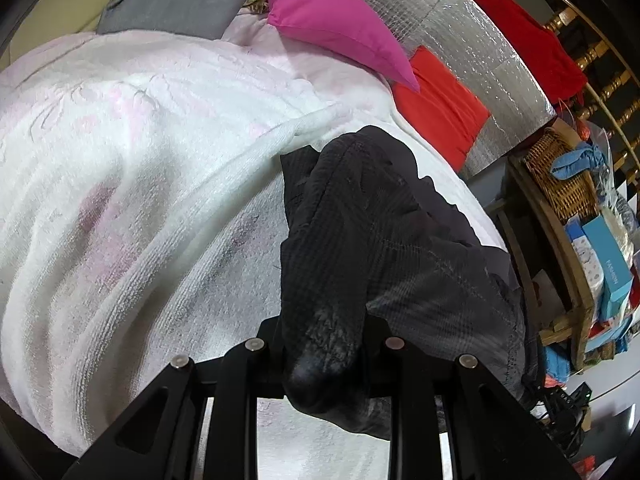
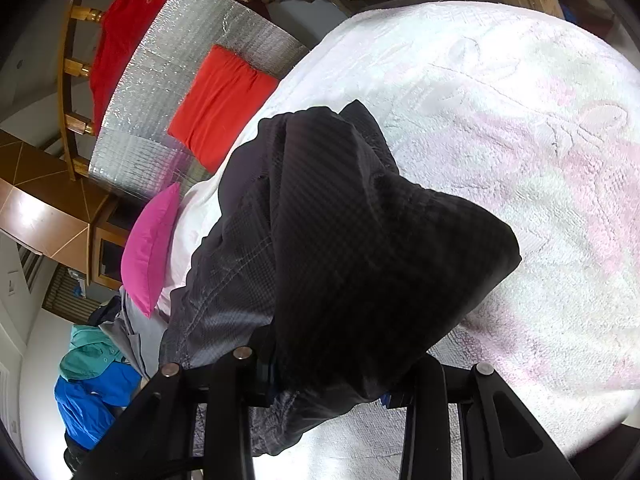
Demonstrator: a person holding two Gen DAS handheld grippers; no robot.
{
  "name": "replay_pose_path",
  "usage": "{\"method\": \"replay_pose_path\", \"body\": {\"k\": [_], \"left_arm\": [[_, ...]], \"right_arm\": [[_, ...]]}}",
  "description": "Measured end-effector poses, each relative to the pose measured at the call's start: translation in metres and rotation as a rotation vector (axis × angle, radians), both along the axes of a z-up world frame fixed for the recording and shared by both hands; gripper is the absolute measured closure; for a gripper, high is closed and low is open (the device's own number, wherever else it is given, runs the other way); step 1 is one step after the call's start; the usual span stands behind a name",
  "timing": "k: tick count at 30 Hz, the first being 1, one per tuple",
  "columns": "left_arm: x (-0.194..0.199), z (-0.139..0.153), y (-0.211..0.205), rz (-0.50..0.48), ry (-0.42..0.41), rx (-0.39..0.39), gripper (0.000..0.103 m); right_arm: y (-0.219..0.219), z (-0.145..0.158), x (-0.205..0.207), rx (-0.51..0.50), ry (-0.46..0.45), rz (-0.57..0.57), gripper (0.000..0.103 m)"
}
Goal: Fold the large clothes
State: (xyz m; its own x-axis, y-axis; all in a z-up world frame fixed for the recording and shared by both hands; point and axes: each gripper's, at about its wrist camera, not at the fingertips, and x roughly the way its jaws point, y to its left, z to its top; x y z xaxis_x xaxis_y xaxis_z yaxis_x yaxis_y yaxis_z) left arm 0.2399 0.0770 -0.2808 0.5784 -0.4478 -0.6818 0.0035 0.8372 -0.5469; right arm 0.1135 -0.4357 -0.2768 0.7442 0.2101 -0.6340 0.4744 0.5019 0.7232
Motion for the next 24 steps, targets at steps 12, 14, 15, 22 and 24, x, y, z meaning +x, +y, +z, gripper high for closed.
{"method": "replay_pose_path", "body": {"k": [12, 14, 15, 22, 24], "left_arm": [[-0.003, 0.012, -0.016, -0.023, -0.070, 0.150, 0.077], [-0.004, 0.013, -0.020, -0.026, -0.085, 0.187, 0.077], [-0.003, 0.014, -0.023, -0.026, -0.089, 0.200, 0.077], [-0.002, 0.016, -0.031, -0.028, -0.108, 0.263, 0.077], [-0.002, 0.016, -0.032, -0.030, -0.111, 0.270, 0.077]], "right_arm": [[-0.001, 0.000, 0.000, -0.010, 0.005, 0.003, 0.066], [-0.001, 0.000, 0.001, -0.014, 0.008, 0.007, 0.066], [0.000, 0.001, 0.001, -0.022, 0.012, 0.012, 0.066], [0.005, 0.005, 0.006, -0.076, 0.055, 0.025, 0.052], [0.002, 0.002, 0.005, -0.064, 0.068, 0.016, 0.045]]}}
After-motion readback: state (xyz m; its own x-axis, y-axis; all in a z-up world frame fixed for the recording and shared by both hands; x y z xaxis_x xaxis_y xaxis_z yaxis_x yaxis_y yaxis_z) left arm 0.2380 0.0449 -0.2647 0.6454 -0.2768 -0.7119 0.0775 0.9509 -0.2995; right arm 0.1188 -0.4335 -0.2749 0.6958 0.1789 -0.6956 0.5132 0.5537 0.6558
